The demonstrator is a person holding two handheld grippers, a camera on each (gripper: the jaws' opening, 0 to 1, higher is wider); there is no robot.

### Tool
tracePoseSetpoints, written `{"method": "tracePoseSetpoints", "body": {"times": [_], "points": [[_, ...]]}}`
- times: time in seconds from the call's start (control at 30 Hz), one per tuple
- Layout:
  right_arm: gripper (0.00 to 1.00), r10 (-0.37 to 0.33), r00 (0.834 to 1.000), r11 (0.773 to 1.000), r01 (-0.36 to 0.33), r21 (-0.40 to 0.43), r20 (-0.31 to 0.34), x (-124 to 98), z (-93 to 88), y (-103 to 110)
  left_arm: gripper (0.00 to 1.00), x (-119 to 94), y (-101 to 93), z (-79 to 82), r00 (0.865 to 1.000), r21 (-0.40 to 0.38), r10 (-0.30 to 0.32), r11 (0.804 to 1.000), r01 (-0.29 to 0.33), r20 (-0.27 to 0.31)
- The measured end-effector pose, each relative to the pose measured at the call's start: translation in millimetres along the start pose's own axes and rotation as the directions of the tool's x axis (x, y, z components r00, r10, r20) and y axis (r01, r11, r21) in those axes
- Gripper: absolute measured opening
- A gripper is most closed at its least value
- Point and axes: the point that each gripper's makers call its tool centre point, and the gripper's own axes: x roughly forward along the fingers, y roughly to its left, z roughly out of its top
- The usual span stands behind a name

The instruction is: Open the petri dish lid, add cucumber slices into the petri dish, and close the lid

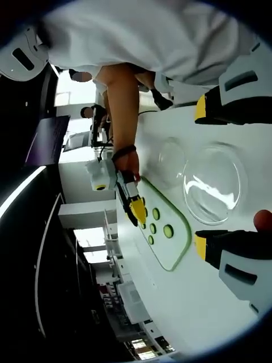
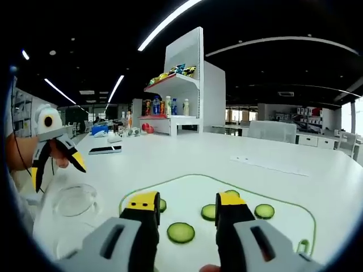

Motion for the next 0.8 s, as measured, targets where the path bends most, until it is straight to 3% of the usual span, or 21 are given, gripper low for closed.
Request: {"method": "tracePoseSetpoints", "body": {"times": [0.23, 0.4, 0.8], "points": [[0.31, -0.038, 0.999, 0.999, 0.038, -0.004, -0.035, 2, -2.3, -10, 0.74, 1, 0.6, -0.7, 1.0, 0.005, 0.004, 1.0, -0.004, -0.003], [0.31, -0.034, 0.997, 0.998, 0.037, 0.041, -0.075, 5, -5.3, -13, 0.74, 1, -0.6, -1.5, 1.0, 0.007, 0.001, 1.0, -0.001, -0.009], [0.3, -0.048, 0.983, 0.999, 0.051, 0.016, -0.175, 14, -19.5, -18, 0.74, -2, -2.9, -1.7, 1.0, 0.013, -0.008, 1.0, 0.008, -0.011]]}}
